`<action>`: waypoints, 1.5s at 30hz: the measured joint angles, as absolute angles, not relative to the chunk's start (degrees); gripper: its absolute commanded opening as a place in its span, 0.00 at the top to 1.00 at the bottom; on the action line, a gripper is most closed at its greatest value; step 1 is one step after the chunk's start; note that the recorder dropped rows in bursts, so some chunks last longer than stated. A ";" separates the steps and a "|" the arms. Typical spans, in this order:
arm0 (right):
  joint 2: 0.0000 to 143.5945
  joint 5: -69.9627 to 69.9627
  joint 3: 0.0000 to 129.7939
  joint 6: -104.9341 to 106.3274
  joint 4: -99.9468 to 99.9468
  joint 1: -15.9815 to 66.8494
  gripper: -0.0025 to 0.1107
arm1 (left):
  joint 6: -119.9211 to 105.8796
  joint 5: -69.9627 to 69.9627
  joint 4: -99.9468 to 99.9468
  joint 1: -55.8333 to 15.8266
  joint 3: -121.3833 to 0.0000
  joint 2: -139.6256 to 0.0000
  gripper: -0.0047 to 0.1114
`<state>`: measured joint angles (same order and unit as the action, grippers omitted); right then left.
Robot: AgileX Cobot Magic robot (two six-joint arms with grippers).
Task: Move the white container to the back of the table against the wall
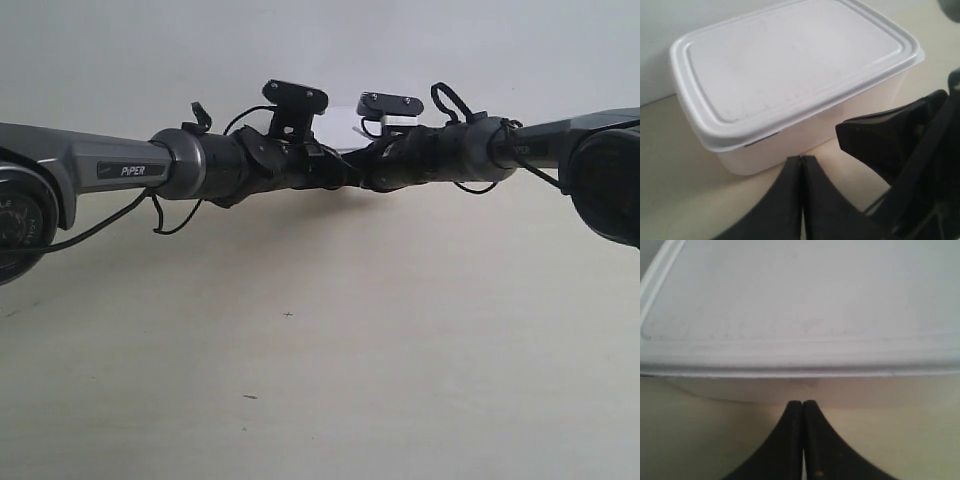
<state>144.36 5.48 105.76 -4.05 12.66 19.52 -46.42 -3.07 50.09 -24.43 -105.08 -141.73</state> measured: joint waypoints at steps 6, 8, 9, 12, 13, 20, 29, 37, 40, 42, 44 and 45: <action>142.59 14.54 106.11 -3.71 10.78 19.52 0.98 | -46.42 2.03 50.20 -23.96 -103.77 -139.87 0.96; 140.59 18.98 106.11 -3.61 9.32 19.52 0.98 | -46.42 2.91 50.10 -23.96 -101.58 -137.45 0.96; 139.33 20.85 106.11 -3.61 8.56 19.52 0.98 | -46.42 3.02 50.10 -23.96 -100.45 -135.82 0.96; 135.58 27.38 106.19 -3.61 6.98 19.93 0.98 | -46.42 3.43 49.85 -24.29 -95.11 -130.02 0.96; 134.05 29.55 106.19 -3.61 6.73 20.05 0.98 | -46.42 3.56 49.48 -24.30 -93.48 -128.01 0.96; 117.34 34.43 97.12 -4.06 5.59 20.84 0.98 | -46.42 4.73 47.20 -24.94 -76.30 -105.83 0.96; 77.06 14.59 60.93 -6.03 4.73 27.10 0.98 | -46.20 -5.60 46.97 -29.11 -44.31 -71.25 0.96; 41.93 2.22 32.81 -8.73 4.84 34.19 0.98 | -43.76 -9.31 46.97 -45.14 -27.20 -42.62 0.96; 29.64 1.55 24.44 -9.25 5.35 34.47 0.98 | -43.89 -9.87 46.97 -50.48 -23.22 -33.87 0.96; 22.83 1.43 20.09 -9.43 5.44 34.56 0.98 | -44.32 -11.20 46.97 -52.43 -20.25 -29.62 0.96; 18.12 0.92 17.27 -9.57 5.44 34.56 0.98 | -44.45 -13.96 46.97 -53.07 -17.27 -27.05 0.96; 16.23 0.00 16.16 -9.57 5.44 34.56 0.98 | -44.54 -16.23 46.97 -53.20 -15.99 -26.22 0.96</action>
